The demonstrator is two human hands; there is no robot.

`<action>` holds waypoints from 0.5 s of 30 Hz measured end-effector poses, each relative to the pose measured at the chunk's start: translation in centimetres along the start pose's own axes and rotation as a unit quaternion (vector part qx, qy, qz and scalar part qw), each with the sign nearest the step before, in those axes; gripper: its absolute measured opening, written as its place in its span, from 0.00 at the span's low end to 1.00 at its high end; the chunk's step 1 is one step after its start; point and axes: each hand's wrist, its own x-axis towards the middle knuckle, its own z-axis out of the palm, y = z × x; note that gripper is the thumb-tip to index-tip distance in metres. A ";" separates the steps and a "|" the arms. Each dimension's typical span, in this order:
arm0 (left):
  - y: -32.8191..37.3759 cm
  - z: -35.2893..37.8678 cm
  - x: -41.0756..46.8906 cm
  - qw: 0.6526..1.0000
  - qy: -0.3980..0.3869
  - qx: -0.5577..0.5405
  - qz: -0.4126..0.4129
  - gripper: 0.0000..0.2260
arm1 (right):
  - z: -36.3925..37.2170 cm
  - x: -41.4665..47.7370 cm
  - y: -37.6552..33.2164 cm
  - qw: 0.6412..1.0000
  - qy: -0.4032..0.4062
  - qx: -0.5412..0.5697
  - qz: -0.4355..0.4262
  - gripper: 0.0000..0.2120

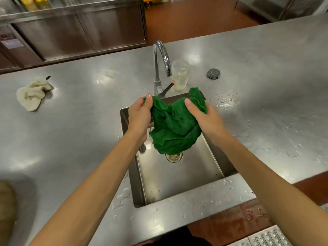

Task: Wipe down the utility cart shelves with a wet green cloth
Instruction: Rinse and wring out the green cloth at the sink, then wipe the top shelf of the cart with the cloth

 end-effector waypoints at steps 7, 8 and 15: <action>0.1 -1.7 -1.3 0.997 -0.046 0.050 0.043 0.16 | -1.8 -2.0 -2.9 0.993 0.105 0.015 -0.052 0.19; 0.3 -1.9 -1.4 0.996 -0.047 0.049 0.051 0.16 | -2.3 -2.2 -3.1 0.990 0.128 0.016 -0.057 0.20; 2.5 -2.4 -1.8 0.983 -0.081 0.101 0.131 0.19 | -7.2 -5.2 -3.8 0.977 0.201 0.035 -0.064 0.27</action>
